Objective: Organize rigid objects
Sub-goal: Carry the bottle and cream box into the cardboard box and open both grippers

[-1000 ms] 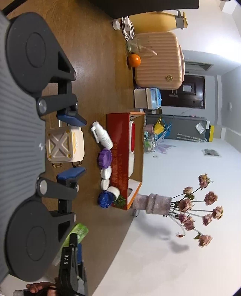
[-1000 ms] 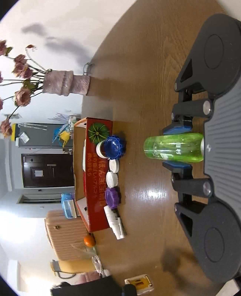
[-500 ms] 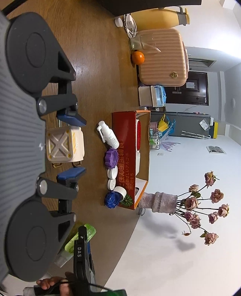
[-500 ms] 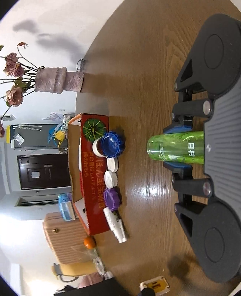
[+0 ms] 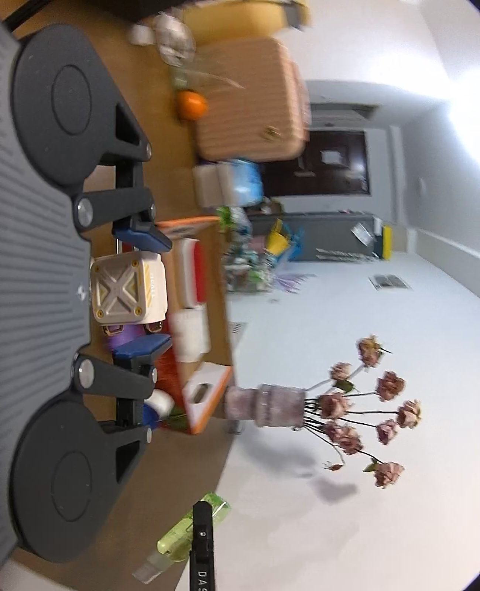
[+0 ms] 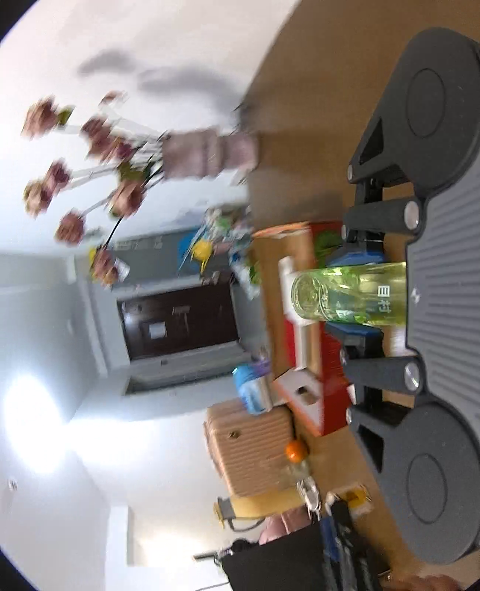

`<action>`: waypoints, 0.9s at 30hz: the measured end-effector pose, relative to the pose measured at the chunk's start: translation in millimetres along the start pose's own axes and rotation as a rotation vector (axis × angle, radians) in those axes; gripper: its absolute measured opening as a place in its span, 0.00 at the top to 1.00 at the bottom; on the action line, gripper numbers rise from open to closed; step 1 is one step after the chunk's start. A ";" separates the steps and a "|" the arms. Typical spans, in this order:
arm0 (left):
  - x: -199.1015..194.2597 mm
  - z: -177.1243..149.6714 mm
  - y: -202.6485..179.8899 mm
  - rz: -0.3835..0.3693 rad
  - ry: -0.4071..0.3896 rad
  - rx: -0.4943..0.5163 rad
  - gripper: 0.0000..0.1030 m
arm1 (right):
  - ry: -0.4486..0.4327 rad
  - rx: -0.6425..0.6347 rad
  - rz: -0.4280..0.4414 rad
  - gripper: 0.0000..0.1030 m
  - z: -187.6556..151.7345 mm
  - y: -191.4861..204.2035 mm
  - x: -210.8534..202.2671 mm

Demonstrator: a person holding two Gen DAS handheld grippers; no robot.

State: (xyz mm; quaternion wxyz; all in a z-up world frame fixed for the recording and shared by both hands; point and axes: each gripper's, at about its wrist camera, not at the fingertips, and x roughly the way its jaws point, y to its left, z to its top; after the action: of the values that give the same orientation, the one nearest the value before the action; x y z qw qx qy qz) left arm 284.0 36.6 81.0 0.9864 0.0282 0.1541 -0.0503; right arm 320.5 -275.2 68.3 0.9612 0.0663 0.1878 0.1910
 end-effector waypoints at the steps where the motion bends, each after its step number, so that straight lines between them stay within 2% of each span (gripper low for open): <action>1: 12.3 11.5 2.9 -0.003 0.001 0.014 0.52 | -0.004 -0.015 0.013 0.71 12.9 -0.2 8.8; 3: 47.6 34.2 9.0 -0.015 0.030 0.038 0.52 | 0.006 -0.049 0.042 0.71 40.2 -1.8 34.8; 5: 91.8 52.2 16.9 -0.034 0.106 0.030 0.52 | 0.048 -0.047 0.055 0.71 64.5 -8.2 72.1; 9: 180.1 68.6 30.5 -0.051 0.264 -0.009 0.52 | 0.208 0.025 0.051 0.71 94.6 -25.8 168.2; 13: 256.6 62.9 40.4 -0.025 0.406 -0.031 0.52 | 0.351 -0.008 -0.037 0.71 93.5 -31.3 255.8; 15: 285.6 55.1 46.7 -0.014 0.473 -0.034 0.52 | 0.405 -0.034 -0.082 0.71 87.1 -30.6 285.8; 18: 318.9 43.9 51.9 0.012 0.537 0.019 0.52 | 0.461 -0.137 -0.169 0.71 76.0 -22.3 323.4; 21: 341.4 39.6 60.1 0.014 0.564 0.011 0.50 | 0.499 -0.260 -0.240 0.71 67.8 -15.6 350.2; 24: 352.6 38.8 63.6 0.029 0.576 0.013 0.48 | 0.544 -0.270 -0.259 0.70 66.1 -21.6 370.7; 27: 355.7 38.8 62.1 0.028 0.580 0.025 0.41 | 0.544 -0.287 -0.273 0.71 67.1 -22.7 380.9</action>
State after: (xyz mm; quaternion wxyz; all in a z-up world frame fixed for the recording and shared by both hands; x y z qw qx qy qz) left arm 639.4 63.4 11.3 0.9014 0.0555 0.4286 -0.0283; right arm 680.5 -150.5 -2.3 0.8921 -0.1490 0.4157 0.0959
